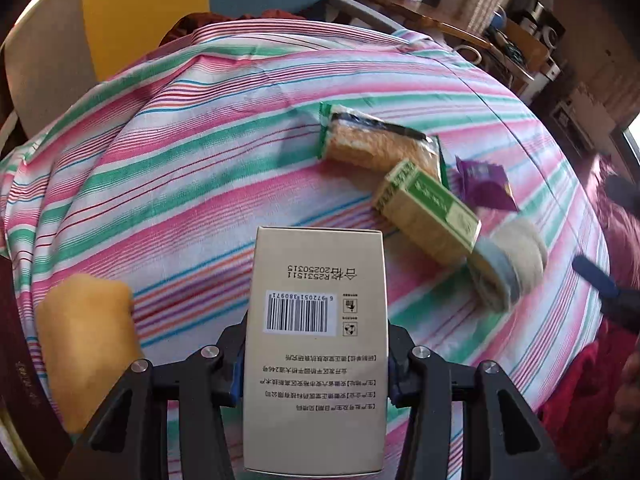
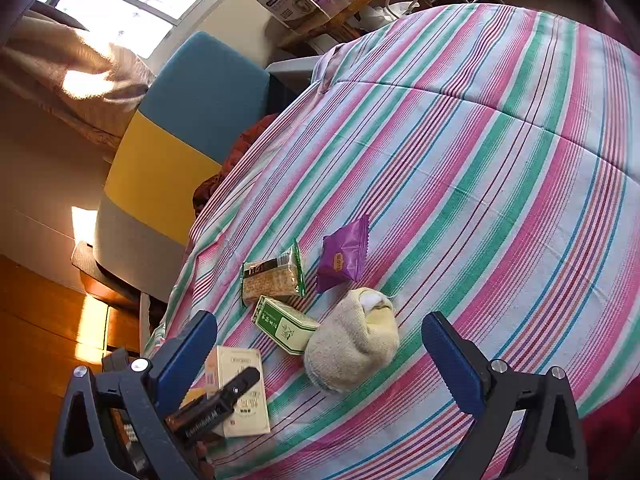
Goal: Organize objects
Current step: 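Grasp the beige cardboard box with the left tool and lift it, then grasp the green box with the right tool while the left tool holds the beige box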
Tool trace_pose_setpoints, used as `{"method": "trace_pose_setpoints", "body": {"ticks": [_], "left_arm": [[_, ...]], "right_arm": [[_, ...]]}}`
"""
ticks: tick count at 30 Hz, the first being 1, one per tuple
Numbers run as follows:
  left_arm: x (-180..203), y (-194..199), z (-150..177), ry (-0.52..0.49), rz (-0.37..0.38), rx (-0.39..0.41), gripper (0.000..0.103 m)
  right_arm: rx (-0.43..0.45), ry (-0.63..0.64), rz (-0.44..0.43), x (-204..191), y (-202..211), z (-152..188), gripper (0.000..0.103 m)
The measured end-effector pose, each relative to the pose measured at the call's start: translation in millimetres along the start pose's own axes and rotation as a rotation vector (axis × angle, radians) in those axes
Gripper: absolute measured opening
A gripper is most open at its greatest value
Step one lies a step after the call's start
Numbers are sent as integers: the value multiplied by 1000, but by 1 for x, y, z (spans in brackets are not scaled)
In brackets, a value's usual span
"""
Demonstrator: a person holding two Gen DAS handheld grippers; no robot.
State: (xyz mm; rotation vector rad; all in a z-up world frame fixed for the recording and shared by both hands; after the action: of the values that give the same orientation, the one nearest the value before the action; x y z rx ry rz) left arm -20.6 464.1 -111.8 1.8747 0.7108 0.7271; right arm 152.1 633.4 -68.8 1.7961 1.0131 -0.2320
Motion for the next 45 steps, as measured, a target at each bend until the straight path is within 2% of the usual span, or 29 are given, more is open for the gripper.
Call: {"method": "trace_pose_setpoints", "body": {"ticks": [6,10,15,19,24,29,34,41,45], "left_arm": [[-9,22,51,-95,0,58,50],[-28,37,75,-78,20,83,50],[-50,51,99,-33,50,102,50],[-59,52,104,-14,73,112,50],[-59,53,110,-28,80,120,51],[-63,53,111,-14,114,129,51],[-66,54,112,8,149,132,51],[-68,52,114,27,179,135,52],[-70,52,114,42,196,134,52]], "right_arm": [[0,28,3,-4,1,0,103],[-8,68,5,-13,-2,2,103],[-29,81,49,-12,-8,3,103],[-48,97,97,-11,-13,6,102],[-63,186,124,-25,-18,10,91],[-75,302,132,-46,-25,17,86],[-70,441,135,-70,-27,25,85],[-166,609,145,-102,-50,40,85],[-198,698,212,-116,-73,36,85]]}}
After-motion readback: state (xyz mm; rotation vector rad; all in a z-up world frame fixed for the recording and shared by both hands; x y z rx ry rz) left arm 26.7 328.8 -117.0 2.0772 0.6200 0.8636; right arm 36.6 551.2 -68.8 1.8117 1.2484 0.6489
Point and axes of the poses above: each gripper's, at about its wrist camera, not at the fingertips, and y roughly against the way its jaws point, x to its right, z to its underside, the point moved 3 cm from there along -y, roughly the way its jaws point, and after that the axes turned 11 degrees about y, right-handed, at the moved point
